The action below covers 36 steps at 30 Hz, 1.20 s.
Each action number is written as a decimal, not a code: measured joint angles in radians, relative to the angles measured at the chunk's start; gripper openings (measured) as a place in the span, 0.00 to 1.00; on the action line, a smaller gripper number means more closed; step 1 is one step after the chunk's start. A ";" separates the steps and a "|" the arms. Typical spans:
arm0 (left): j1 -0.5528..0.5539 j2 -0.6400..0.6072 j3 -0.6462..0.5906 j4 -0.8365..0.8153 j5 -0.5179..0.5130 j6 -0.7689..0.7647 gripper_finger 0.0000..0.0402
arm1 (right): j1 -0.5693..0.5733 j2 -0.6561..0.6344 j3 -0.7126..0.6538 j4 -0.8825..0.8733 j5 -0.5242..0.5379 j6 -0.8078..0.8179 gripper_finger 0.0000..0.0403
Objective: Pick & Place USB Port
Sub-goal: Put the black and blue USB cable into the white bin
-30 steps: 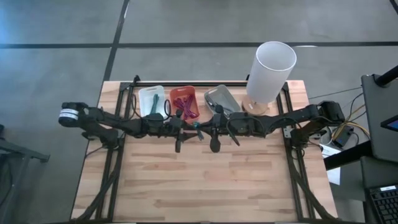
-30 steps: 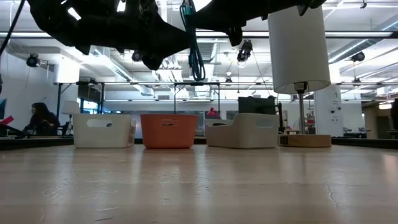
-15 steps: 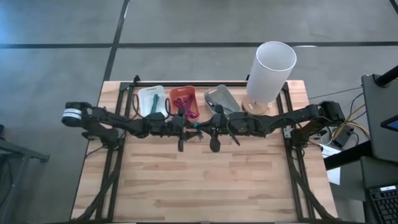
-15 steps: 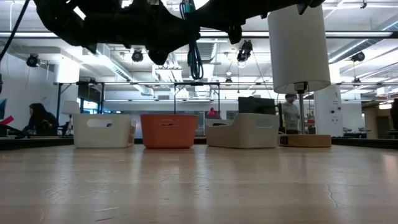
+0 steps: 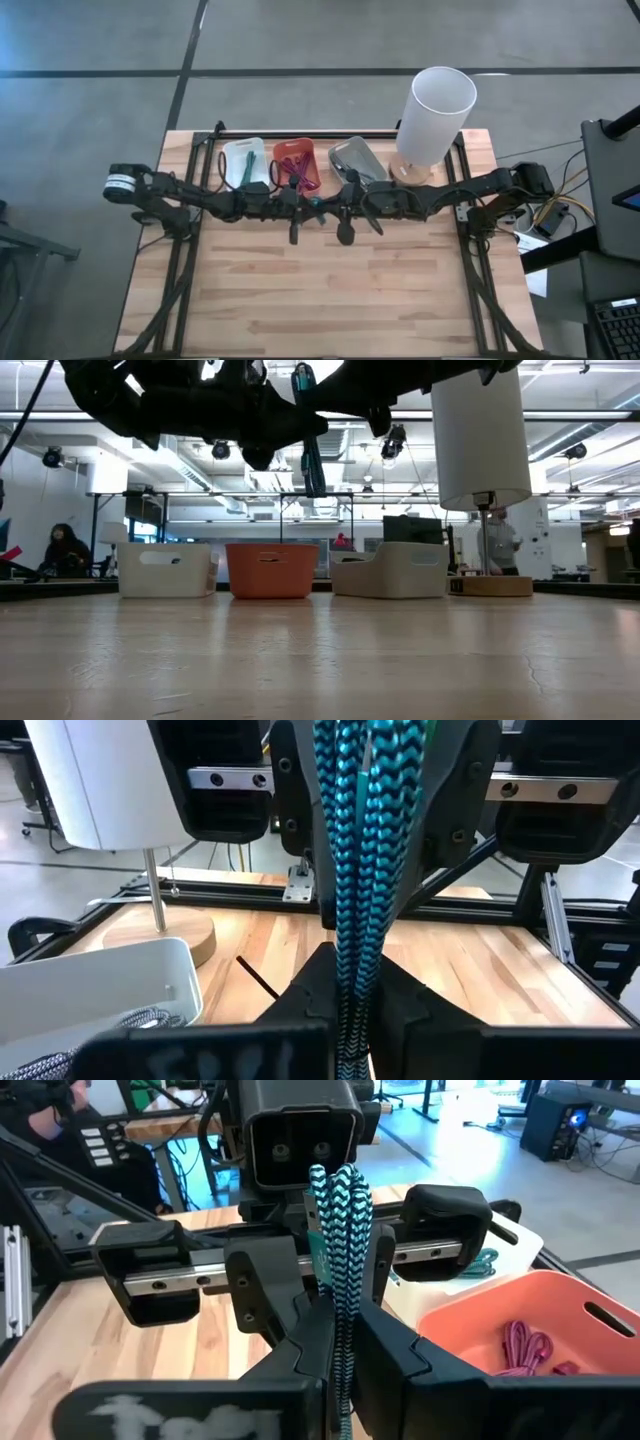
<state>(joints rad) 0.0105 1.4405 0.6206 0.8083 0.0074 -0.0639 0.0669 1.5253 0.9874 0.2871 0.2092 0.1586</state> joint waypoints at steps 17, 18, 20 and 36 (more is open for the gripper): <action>0.000 -0.001 -0.001 -0.042 -0.006 0.001 0.07 | 0.000 0.000 0.000 -0.071 0.003 0.013 0.08; 0.000 -0.001 -0.002 -0.042 -0.006 0.000 0.07 | -0.001 0.000 0.000 -0.073 0.003 0.005 0.09; 0.000 -0.002 -0.002 -0.041 -0.008 0.000 0.07 | -0.002 0.000 0.000 -0.076 0.003 -0.003 0.12; 0.003 -0.003 -0.002 -0.068 -0.068 0.002 0.06 | -0.003 -0.006 0.000 -0.075 0.037 -0.005 0.38</action>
<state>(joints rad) 0.0132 1.4376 0.6189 0.7407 -0.0608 -0.0624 0.0643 1.5196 0.9874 0.2123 0.2462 0.1534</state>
